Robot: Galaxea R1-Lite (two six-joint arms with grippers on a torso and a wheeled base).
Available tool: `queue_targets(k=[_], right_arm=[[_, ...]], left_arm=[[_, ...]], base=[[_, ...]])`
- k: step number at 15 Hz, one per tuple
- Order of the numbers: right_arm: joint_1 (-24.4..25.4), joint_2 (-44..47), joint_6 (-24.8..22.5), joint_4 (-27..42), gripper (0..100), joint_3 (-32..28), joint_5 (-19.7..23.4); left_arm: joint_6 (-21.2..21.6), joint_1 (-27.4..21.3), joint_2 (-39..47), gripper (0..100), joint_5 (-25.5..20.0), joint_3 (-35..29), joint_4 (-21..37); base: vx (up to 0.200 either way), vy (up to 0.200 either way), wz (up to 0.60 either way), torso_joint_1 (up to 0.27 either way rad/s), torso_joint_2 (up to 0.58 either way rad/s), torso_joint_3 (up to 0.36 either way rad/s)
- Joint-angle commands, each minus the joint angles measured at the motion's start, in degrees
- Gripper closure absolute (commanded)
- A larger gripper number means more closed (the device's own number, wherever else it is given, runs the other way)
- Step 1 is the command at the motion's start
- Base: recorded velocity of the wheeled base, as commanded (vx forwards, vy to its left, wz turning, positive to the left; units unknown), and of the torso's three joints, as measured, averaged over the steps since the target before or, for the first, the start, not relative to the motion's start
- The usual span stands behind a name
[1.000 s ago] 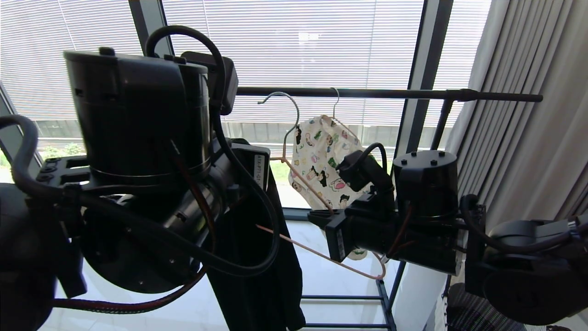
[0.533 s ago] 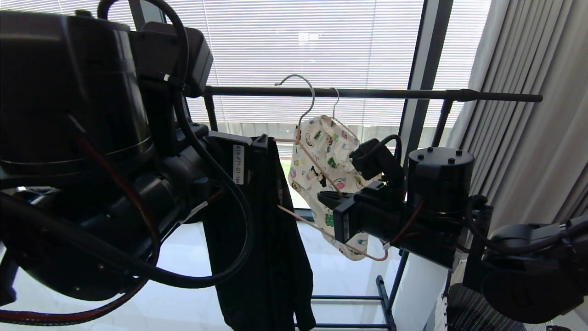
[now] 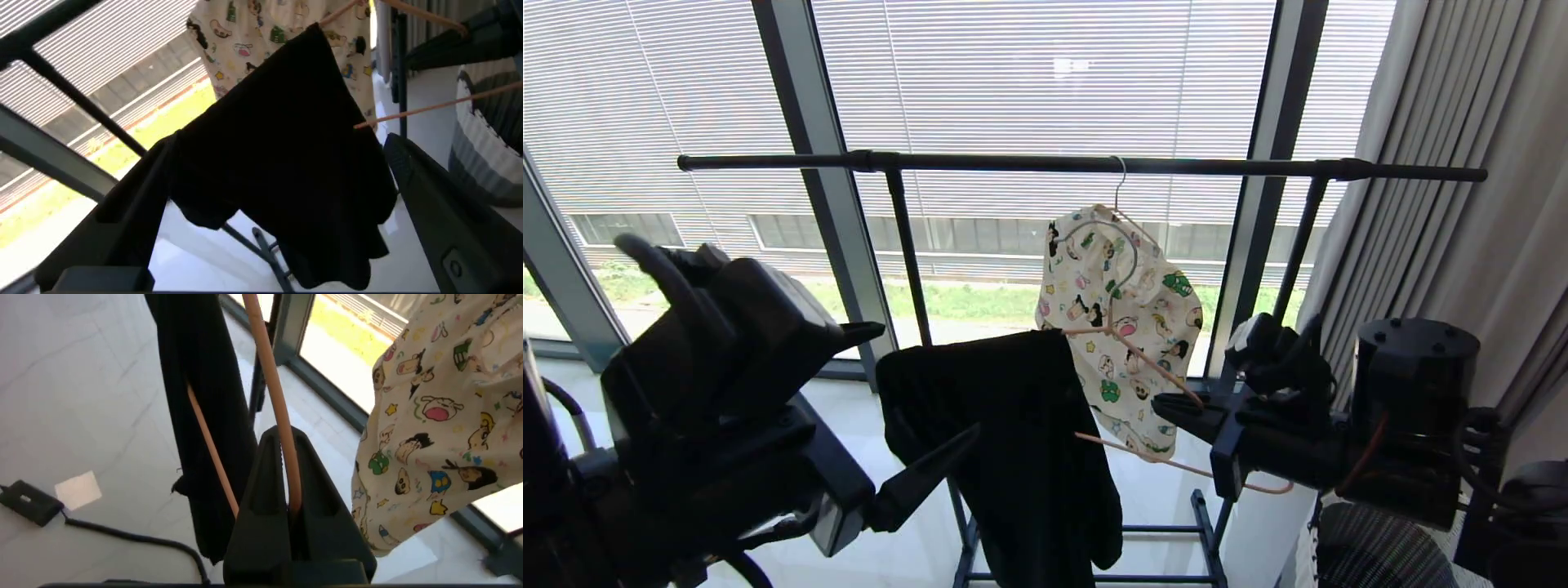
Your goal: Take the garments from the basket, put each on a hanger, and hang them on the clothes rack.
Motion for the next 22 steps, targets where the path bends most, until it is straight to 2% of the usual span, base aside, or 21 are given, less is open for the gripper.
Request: queue_targets(k=[1, 4, 8, 16, 17, 22], right_arm=[[-1.4, -6.1, -3.8, -0.1, 100, 6.1, 4.0], [-0.9, -8.2, -9.5, -0.1, 100, 10.9, 7.8], [1.8, -9.5, -10.0, -0.1, 100, 11.8, 7.9], [6.9, -10.5, -10.0, -0.1, 100, 11.7, 7.1], [7.2, -10.8, -10.0, -0.1, 100, 11.7, 6.5], [7.9, -11.0, -10.0, -0.1, 100, 11.7, 6.2]], left_arm=[[0.4, 0.8, -2.4, 0, -2.8, 3.6, -0.1], [0.4, 0.8, -1.5, 0, -9.4, 8.1, -0.1], [0.4, -1.9, -0.7, 0, -14.3, 9.6, -0.1], [0.4, -3.1, 3.7, 0, -14.3, 9.7, -0.1], [0.4, -3.1, 3.8, 100, -14.4, 9.7, -0.1], [0.4, -3.1, 4.1, 100, -14.3, 9.7, -0.1]], base=[[0.0, 0.0, 0.0, 0.0, 0.0, 0.0], [0.0, 0.0, 0.0, 0.0, 0.0, 0.0], [0.0, 0.0, 0.0, 0.0, 0.0, 0.0], [0.0, 0.0, 0.0, 0.0, 0.0, 0.0], [0.0, 0.0, 0.0, 0.0, 0.0, 0.0], [0.0, 0.0, 0.0, 0.0, 0.0, 0.0]])
